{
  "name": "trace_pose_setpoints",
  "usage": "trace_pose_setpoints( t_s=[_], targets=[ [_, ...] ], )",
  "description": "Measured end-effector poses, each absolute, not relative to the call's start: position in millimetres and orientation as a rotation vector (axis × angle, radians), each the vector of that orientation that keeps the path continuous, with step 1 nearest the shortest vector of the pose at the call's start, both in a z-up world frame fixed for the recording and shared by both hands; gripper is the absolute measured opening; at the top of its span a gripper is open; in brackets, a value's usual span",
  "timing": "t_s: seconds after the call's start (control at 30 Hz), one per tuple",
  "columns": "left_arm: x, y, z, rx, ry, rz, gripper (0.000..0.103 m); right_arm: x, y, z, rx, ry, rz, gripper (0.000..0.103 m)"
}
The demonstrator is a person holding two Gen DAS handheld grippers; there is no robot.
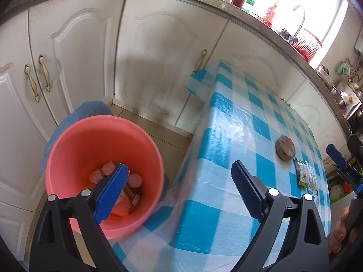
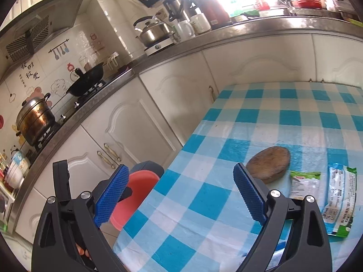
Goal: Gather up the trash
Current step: 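Move both tools back over the table toward the brown oval disc and green bags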
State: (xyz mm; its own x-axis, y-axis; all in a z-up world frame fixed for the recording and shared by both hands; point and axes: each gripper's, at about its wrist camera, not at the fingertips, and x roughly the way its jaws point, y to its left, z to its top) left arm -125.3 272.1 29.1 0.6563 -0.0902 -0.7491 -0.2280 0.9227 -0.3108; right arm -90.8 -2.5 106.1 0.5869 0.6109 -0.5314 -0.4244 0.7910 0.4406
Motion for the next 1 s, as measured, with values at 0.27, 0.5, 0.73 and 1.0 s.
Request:
trace_pose_setpoints(
  t_s=[0.27, 0.5, 0.73, 1.0],
  targets=[
    [-125.8, 233.8, 37.5, -0.350, 0.864, -0.007, 0.093, -89.7, -45.2, 106.3, 0.330, 0.679, 0.540, 0.092],
    [-125.7, 197.4, 42.5, -0.292, 0.877, -0.096, 0.093, -84.8, -84.2, 100.9, 0.380, 0.669, 0.469, 0.092],
    [-126.0, 164.2, 44.7, -0.248, 0.890, -0.163, 0.093, -83.0, -113.9, 96.2, 0.416, 0.659, 0.422, 0.093],
    [-129.2, 137.9, 47.7, -0.214, 0.899, -0.228, 0.093, -78.9, -141.3, 85.6, 0.447, 0.669, 0.362, 0.093]
  ],
)
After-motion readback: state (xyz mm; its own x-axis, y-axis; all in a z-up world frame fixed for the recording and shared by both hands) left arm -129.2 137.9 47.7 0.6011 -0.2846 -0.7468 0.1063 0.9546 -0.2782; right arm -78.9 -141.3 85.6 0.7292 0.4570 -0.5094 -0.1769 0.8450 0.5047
